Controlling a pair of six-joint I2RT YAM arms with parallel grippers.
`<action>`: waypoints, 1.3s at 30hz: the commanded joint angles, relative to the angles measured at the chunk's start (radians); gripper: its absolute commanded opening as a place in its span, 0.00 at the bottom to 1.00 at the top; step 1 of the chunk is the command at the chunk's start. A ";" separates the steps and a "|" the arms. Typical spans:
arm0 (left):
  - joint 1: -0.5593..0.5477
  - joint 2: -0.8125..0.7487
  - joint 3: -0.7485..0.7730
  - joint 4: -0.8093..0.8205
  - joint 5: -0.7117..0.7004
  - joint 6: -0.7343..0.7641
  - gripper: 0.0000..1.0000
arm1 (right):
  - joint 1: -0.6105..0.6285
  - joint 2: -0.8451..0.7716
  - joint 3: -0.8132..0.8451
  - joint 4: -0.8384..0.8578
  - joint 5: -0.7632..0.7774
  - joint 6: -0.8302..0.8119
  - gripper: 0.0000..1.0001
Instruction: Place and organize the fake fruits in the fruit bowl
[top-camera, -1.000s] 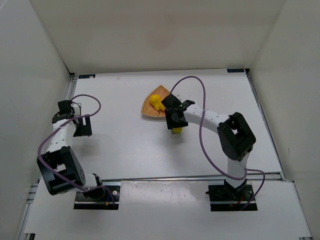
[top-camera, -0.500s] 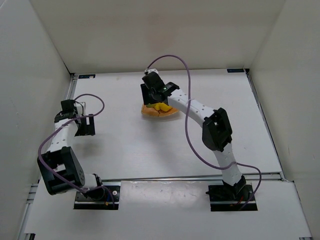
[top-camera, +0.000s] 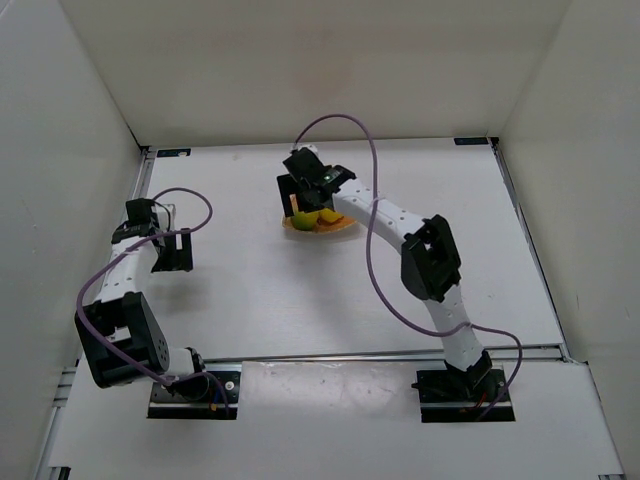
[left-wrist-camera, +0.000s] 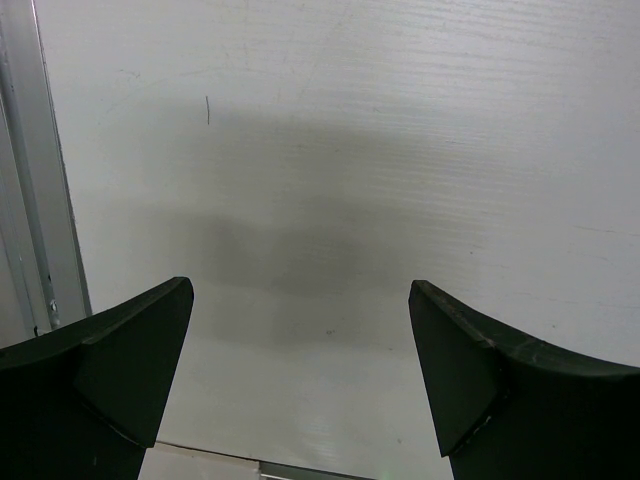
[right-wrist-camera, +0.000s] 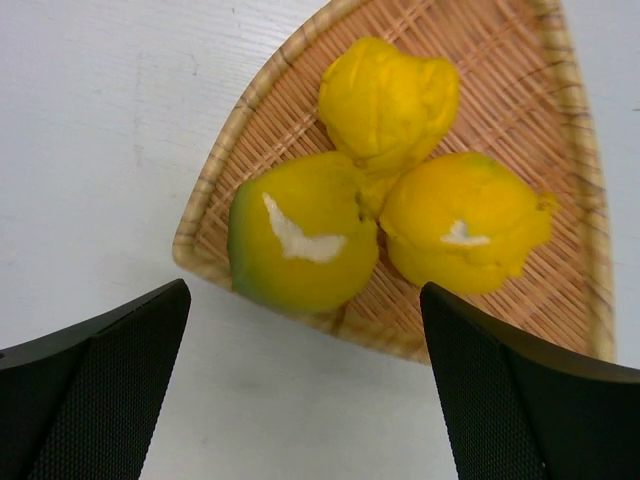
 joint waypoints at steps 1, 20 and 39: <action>-0.008 -0.025 0.019 0.000 0.013 -0.002 1.00 | -0.002 -0.231 -0.028 -0.013 0.036 -0.005 1.00; 0.046 -0.064 0.205 -0.026 -0.085 -0.280 1.00 | -0.681 -1.245 -1.154 -0.022 -0.076 0.104 1.00; 0.153 -0.228 0.143 -0.076 0.175 -0.298 1.00 | -0.729 -1.432 -1.272 -0.083 -0.068 0.104 1.00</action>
